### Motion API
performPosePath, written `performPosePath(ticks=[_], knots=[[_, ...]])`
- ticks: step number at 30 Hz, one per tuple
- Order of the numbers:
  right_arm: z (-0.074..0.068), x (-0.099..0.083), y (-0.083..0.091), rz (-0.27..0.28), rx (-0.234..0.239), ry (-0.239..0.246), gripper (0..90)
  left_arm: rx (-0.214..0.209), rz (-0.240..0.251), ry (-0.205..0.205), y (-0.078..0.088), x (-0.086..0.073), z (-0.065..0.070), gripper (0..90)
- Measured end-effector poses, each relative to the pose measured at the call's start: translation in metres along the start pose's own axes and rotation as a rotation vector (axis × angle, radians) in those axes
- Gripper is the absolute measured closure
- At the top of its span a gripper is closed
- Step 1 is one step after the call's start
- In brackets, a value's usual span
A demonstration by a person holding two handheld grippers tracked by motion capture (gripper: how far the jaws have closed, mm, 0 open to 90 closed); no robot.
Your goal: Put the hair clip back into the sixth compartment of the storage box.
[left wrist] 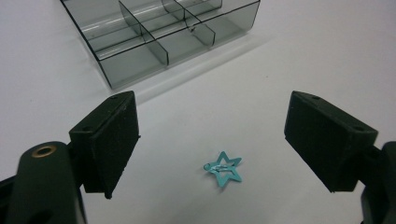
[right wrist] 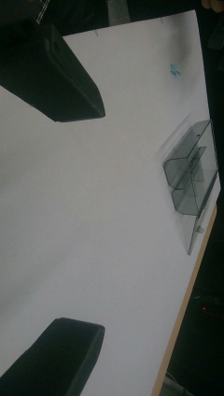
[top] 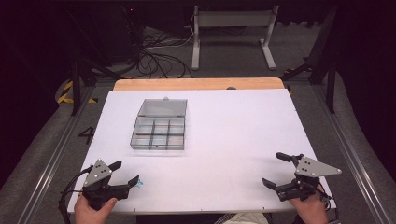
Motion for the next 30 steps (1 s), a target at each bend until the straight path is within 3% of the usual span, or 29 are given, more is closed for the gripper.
performPosePath(ticks=[9,30], knots=[[0.000,0.000,0.000,-0.001,0.002,0.000,0.6,0.033,-0.061,-0.035,-0.008,-0.003,0.001,19.0],[-0.001,0.000,-0.001,-0.001,0.010,0.001,0.6,0.016,-0.145,-0.044,-0.020,-0.008,0.002,22.6]])
Point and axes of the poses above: each handheld gripper's, and its own axes: y roughly backward along the jaws, x roughly out of its top, z roughly to its right, the point moved 3 cm from there along -y, roughly forward along the jaws, and after that the axes turned 9 degrees about y, right-handed, at the moved point
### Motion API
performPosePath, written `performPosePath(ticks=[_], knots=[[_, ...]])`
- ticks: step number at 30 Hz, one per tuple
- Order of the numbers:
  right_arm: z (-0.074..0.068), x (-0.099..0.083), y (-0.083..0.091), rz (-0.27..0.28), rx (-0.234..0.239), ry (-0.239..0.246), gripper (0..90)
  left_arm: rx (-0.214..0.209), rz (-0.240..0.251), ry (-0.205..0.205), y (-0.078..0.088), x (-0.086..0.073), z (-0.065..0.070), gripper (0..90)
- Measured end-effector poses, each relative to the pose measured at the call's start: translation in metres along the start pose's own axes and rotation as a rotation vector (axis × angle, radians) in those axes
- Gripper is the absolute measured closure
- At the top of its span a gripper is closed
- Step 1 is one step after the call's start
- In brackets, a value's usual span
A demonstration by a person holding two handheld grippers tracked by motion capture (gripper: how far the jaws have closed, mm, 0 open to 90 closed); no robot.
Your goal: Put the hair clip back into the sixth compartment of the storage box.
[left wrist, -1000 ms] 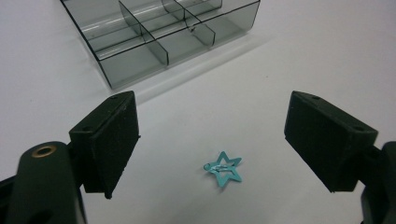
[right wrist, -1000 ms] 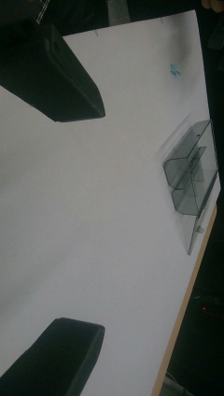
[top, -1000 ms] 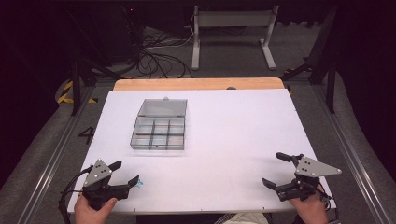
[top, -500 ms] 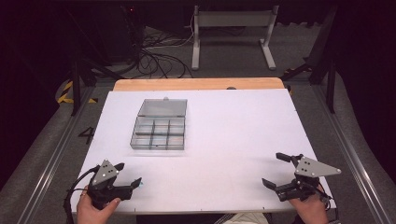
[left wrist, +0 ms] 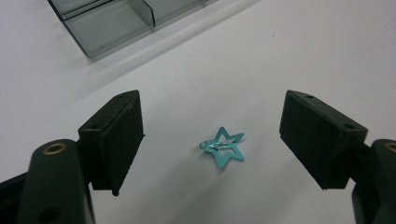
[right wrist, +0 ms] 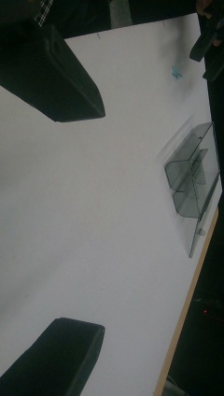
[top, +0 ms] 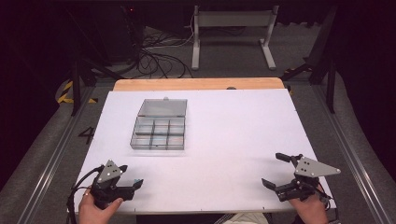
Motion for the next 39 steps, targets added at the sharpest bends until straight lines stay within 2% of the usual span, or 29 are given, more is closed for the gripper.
performPosePath(ticks=[11,12,18,24,25,29,33,39], knots=[[0.000,0.000,0.000,-0.001,0.003,0.000,0.7,-0.004,-0.049,0.002,-0.006,-0.002,0.000,23.5],[0.000,0.000,0.000,-0.001,0.003,0.000,0.6,-0.008,-0.050,0.012,-0.007,-0.002,0.001,23.6],[0.000,0.000,-0.001,-0.001,0.004,-0.002,0.6,0.002,-0.071,-0.005,-0.010,-0.002,0.002,23.8],[0.000,0.000,0.000,-0.001,0.004,-0.001,0.6,-0.011,-0.090,-0.006,-0.013,-0.004,0.004,23.9],[0.000,0.000,0.000,-0.002,0.005,-0.002,0.6,-0.002,-0.092,-0.010,-0.013,-0.004,0.004,23.9],[0.000,0.000,-0.001,-0.001,0.004,-0.002,0.6,-0.016,-0.094,0.003,-0.015,-0.004,0.007,24.1],[0.000,0.000,-0.001,0.000,0.004,-0.003,0.6,-0.006,-0.102,-0.002,-0.015,-0.005,0.006,24.3],[0.000,0.000,-0.001,-0.001,0.004,-0.003,0.6,0.008,-0.109,0.011,-0.016,-0.005,0.008,26.4]])
Point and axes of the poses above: each handheld gripper's, and its own axes: y roughly backward along the jaws, x roughly out of its top, z roughly to its right, the point moved 3 cm from there along -y, roughly forward along the jaws, and after that the axes turned 9 degrees about y, right-handed, at the moved point
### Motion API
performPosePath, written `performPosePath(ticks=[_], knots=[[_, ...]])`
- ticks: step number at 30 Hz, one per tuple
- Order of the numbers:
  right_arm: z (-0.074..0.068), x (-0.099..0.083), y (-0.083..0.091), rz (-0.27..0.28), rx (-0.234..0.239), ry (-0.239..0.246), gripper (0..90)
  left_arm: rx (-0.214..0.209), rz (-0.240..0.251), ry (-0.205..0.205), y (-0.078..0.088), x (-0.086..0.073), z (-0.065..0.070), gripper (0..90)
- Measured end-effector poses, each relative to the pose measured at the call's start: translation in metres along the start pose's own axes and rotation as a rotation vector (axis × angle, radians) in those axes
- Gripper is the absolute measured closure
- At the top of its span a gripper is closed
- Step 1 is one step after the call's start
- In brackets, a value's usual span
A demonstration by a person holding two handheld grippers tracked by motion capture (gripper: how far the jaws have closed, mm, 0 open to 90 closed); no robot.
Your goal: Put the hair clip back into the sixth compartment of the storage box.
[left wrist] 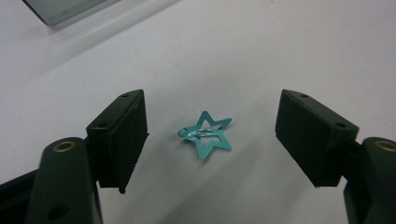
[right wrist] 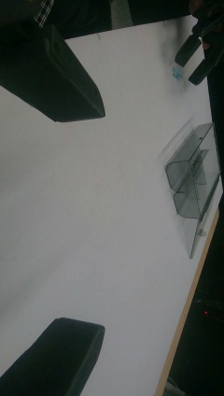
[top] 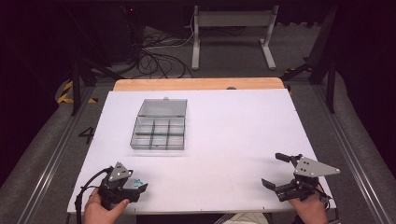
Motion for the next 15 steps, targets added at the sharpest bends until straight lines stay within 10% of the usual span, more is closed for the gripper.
performPosePath(ticks=[15], knots=[[0.0002,-0.0003,0.0000,-0.010,-0.001,0.005,0.7,0.028,-0.028,0.020,-0.0035,0.0004,0.0027,38.0]])
Point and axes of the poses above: each handheld gripper's, and its own axes: y roughly backward along the jaws, x roughly out of its top, z roughly to its right, the point moved 3 cm from there along -y, roughly forward along the jaws, and after that the axes turned 9 degrees about y, right-handed, at the moved point
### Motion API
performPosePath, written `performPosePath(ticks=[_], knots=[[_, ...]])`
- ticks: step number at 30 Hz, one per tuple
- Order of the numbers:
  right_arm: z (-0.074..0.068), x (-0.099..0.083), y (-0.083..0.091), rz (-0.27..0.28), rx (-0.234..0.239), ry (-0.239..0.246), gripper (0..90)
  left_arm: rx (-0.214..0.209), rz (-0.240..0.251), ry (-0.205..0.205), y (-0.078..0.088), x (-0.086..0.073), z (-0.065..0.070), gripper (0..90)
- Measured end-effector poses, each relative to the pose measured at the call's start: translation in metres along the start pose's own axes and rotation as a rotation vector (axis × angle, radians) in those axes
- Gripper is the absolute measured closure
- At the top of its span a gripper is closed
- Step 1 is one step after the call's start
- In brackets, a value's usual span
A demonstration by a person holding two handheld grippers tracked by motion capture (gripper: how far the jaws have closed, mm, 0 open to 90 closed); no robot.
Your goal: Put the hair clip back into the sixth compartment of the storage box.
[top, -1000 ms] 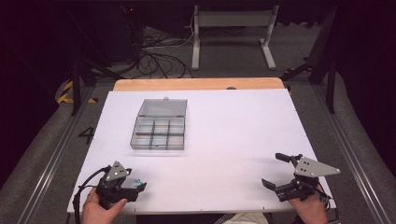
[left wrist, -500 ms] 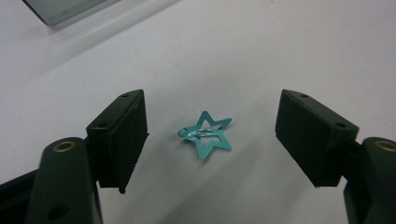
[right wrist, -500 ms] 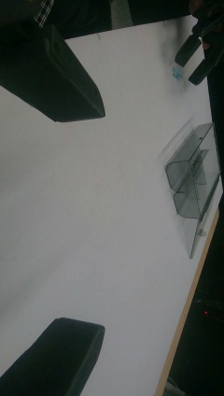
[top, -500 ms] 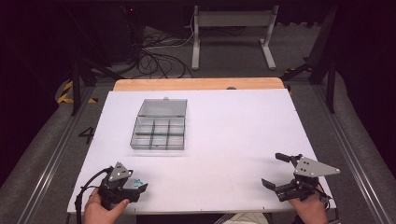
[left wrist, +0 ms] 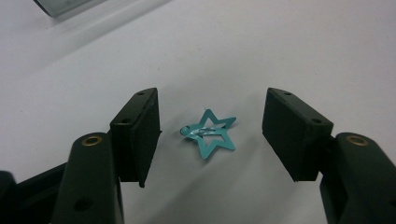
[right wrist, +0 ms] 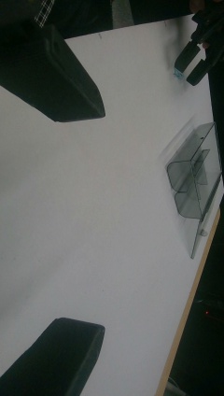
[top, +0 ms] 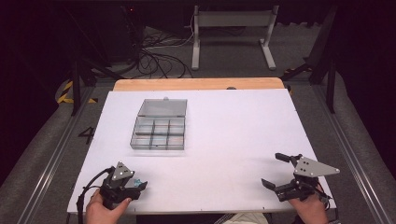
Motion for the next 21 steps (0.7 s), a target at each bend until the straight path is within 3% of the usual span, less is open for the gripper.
performPosePath(ticks=[8,11,21], knots=[[0.0000,0.0000,0.0002,0.001,-0.001,0.000,0.6,-0.006,-0.012,0.008,-0.0018,0.0012,0.0021,45.7],[0.0000,0.0000,0.0001,0.000,0.000,0.001,0.7,0.006,-0.013,-0.009,-0.0021,0.0021,0.0022,47.4],[-0.0001,0.0000,0.0000,0.000,0.001,0.004,0.7,0.035,-0.021,-0.006,-0.0048,0.0021,0.0020,55.0]])
Point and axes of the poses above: each handheld gripper's, and its own axes: y roughly backward along the jaws, x roughly out of its top, z roughly to its right, the point moved 3 cm from there along -y, roughly forward along the jaws, and after that the axes turned 9 degrees about y, right-handed, at the moved point
